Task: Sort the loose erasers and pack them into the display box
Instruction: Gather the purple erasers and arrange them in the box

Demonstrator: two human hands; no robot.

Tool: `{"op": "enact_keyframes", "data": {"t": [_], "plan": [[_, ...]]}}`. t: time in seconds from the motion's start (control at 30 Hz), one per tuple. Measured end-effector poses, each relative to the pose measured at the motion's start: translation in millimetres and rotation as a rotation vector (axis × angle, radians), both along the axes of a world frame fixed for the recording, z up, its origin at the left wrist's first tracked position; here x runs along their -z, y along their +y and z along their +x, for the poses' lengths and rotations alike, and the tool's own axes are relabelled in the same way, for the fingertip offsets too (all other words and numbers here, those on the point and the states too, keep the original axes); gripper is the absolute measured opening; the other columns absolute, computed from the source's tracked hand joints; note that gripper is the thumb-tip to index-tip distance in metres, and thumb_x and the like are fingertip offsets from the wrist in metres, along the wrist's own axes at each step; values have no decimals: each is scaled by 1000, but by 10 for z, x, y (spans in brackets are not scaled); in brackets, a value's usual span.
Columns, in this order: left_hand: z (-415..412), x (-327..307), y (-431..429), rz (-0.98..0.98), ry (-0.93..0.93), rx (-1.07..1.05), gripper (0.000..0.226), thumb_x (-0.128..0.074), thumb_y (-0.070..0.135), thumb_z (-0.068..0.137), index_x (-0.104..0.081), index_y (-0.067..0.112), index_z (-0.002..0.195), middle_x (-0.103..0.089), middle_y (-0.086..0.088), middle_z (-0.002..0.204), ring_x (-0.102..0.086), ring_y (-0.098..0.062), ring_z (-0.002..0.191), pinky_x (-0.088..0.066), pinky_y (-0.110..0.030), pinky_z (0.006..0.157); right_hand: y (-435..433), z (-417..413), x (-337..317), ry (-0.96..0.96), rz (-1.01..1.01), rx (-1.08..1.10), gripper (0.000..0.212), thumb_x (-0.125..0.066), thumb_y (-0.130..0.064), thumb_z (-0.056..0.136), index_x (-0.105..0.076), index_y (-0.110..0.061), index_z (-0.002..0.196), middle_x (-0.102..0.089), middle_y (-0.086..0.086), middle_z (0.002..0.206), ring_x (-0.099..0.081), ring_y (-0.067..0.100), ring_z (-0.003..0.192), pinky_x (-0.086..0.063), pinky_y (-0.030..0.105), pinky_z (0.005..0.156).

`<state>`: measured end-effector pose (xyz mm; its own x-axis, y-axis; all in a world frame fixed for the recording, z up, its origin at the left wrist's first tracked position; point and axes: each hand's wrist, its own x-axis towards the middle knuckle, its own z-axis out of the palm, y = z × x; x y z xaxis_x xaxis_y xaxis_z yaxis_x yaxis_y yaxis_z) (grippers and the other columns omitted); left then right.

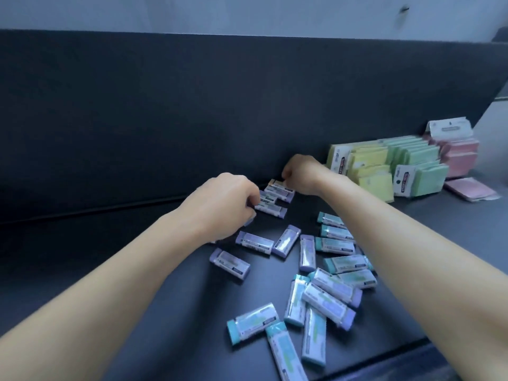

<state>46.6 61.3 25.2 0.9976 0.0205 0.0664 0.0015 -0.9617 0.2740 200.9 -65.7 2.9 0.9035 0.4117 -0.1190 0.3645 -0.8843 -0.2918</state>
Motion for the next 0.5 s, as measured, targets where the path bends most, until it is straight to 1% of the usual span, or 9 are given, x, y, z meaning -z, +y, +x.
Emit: {"op": "enact_keyframes", "data": {"t": [0.07,0.13,0.2,0.27,0.37,0.4,0.43,0.5], "plan": [[13,-4,-151,-4,5,-6,17,-59,20,88,-67,22,103,-59,3,89,-58,-20,75,-50,-30,73,-44,12,-16,26,21,-40,30,-56,-10,90,-65,-3,117,-64,16,119,-60,30,109,-45,29,83],[34,12,-307,-3,14,-21,19,-59,21,88,-68,23,104,-61,1,92,-61,-24,84,-51,-32,76,-65,12,-15,35,-5,-82,28,-57,-10,89,-66,-1,114,-66,16,116,-63,27,101,-44,27,77],[43,40,-445,7,44,-37,21,-60,22,87,-67,26,107,-63,-1,100,-60,-27,92,-50,-31,79,-82,-1,5,31,-36,-120,27,-58,-11,87,-67,-1,110,-69,15,111,-65,26,98,-45,26,72],[34,68,-546,15,80,-45,23,-61,23,87,-67,27,109,-62,0,103,-58,-26,91,-49,-31,80,-148,-39,-12,30,-15,-153,28,-59,-12,86,-66,0,109,-69,14,107,-63,25,92,-44,25,65],[19,61,-675,-5,79,-53,23,-60,22,88,-67,26,108,-61,1,99,-56,-22,84,-49,-29,76,-365,-136,-207,-6,68,-189,30,-57,-18,89,-65,2,110,-65,14,100,-57,25,87,-39,25,62],[33,53,-735,-8,68,-54,21,-59,21,87,-68,26,107,-60,2,97,-56,-22,85,-46,-27,73,-463,-165,-307,-31,83,-190,31,-55,-21,90,-65,2,108,-63,14,95,-56,25,84,-37,27,57],[56,44,-806,-11,54,-53,20,-60,21,87,-68,25,105,-60,3,95,-56,-21,86,-42,-25,71,-569,-198,-417,-57,95,-189,32,-53,-23,91,-66,2,106,-63,13,91,-55,25,81,-36,28,53],[124,38,-977,-30,31,-38,19,-60,19,86,-69,24,102,-59,5,89,-57,-20,87,-40,-23,69,-767,-228,-614,-90,124,-180,30,-49,-21,92,-65,1,103,-67,13,91,-58,26,73,-37,25,51]]}}
